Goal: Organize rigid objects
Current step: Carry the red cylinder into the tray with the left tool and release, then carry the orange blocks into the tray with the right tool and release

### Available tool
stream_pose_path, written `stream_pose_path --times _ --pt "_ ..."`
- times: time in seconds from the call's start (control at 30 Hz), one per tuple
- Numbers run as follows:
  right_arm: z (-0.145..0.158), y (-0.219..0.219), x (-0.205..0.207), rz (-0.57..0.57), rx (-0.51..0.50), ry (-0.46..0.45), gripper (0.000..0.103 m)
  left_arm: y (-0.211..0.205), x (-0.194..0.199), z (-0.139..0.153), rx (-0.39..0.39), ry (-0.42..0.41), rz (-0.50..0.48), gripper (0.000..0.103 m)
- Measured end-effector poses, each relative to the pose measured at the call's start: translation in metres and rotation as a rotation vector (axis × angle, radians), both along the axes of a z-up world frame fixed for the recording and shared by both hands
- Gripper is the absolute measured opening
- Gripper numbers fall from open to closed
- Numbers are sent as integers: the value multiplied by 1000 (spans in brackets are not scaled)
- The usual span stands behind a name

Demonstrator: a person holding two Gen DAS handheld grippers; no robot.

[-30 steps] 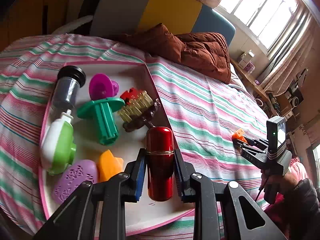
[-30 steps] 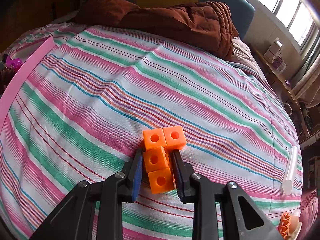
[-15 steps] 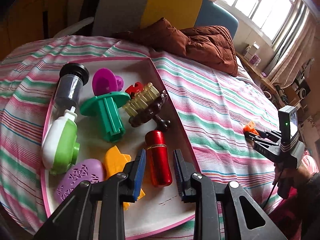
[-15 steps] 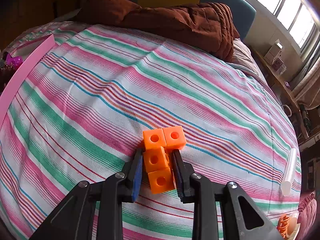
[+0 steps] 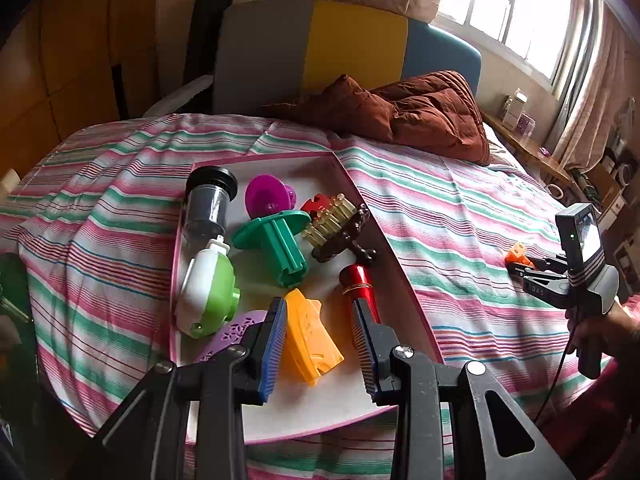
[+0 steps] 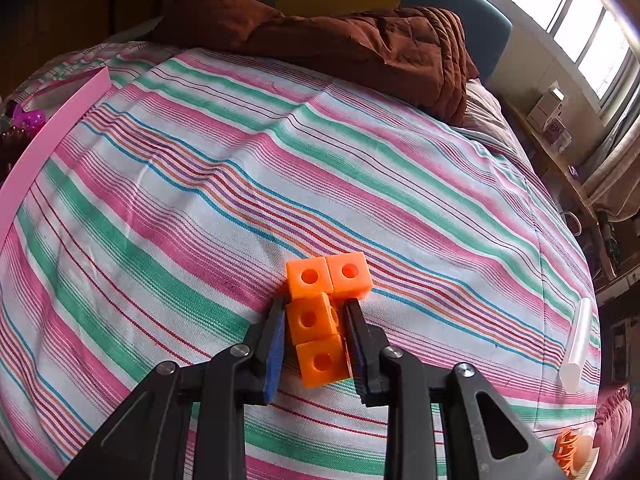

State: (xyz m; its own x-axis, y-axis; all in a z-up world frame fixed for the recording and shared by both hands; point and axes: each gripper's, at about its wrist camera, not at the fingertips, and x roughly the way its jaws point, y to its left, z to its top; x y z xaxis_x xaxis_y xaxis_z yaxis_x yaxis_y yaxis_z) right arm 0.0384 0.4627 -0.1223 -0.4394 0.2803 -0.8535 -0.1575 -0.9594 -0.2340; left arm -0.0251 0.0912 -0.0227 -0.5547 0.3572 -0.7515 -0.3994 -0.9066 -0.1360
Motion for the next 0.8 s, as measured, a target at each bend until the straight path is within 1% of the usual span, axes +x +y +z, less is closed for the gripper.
stream_pose_path --times 0.27,0.43,0.57,0.8 --pt "0 -1 0 1 6 -3 27 -16 4 0 3 6 31 34" --pt "0 4 -1 -23 -29 -12 27 -26 3 -1 13 0 50 34" --pt "2 5 -2 -66 -58 -47 27 -32 4 -1 24 -3 65 34" --pt "4 -10 -2 -118 -9 -107 27 -40 6 -3 32 -3 77 34"
